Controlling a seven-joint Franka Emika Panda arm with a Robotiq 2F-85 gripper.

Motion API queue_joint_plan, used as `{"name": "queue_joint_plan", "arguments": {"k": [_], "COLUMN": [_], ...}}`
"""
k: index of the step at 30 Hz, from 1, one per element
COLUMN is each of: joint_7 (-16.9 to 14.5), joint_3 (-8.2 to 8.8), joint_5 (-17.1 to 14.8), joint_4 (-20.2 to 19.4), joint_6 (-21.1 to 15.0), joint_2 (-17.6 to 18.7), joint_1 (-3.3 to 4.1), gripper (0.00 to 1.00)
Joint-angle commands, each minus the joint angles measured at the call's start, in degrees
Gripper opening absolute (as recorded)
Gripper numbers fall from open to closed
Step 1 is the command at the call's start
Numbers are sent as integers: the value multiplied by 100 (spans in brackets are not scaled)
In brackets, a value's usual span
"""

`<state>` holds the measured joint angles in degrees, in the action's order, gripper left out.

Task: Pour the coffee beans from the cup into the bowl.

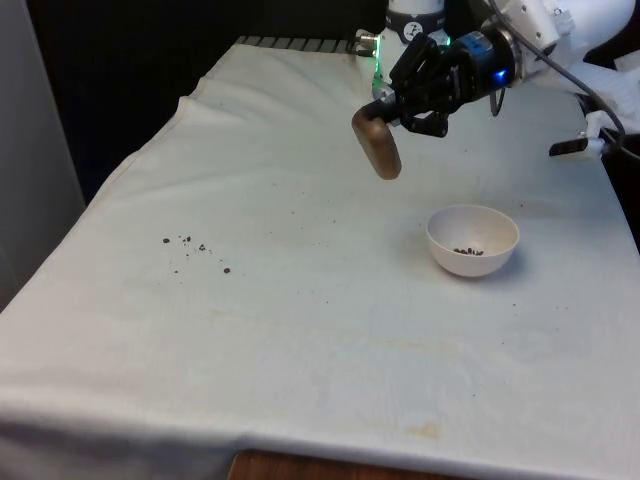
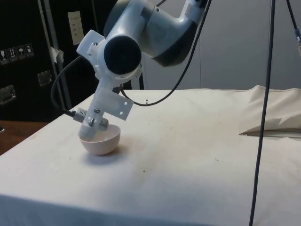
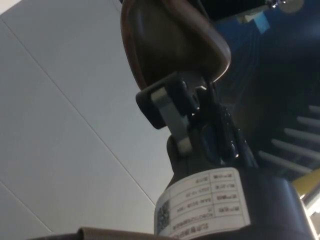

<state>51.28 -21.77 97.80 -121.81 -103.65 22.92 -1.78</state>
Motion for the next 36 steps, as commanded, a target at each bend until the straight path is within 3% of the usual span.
{"name": "queue_joint_plan", "arguments": {"k": [1,2,4,9,10,11,18,19,20,27,28,29,34,36], "joint_7": [0,-46,-52,-57,0,-57,-52,-6,-52,-52,-6,-52,-34,0], "joint_3": [0,-17,-17,-11,6,-11,-6,11,-11,-11,6,-11,-17,6], "joint_5": [-34,-120,-206,-476,-395,-521,-871,-791,-911,-1255,-1192,-1301,-1541,-1524], "joint_4": [0,-46,-57,-115,-63,-126,-195,-149,-201,-258,-218,-264,-286,-252], "joint_6": [-6,-132,-143,-155,-23,-155,-155,-46,-149,-138,-46,-138,-126,-46], "joint_2": [0,-57,-69,-126,-63,-132,-195,-143,-201,-246,-201,-252,-269,-229], "joint_1": [0,-52,-57,-57,0,-57,-46,0,-46,-40,0,-34,-34,0], "gripper": [0,0,0,0,0,0,0,0,0,0,0,0,0,0]}}
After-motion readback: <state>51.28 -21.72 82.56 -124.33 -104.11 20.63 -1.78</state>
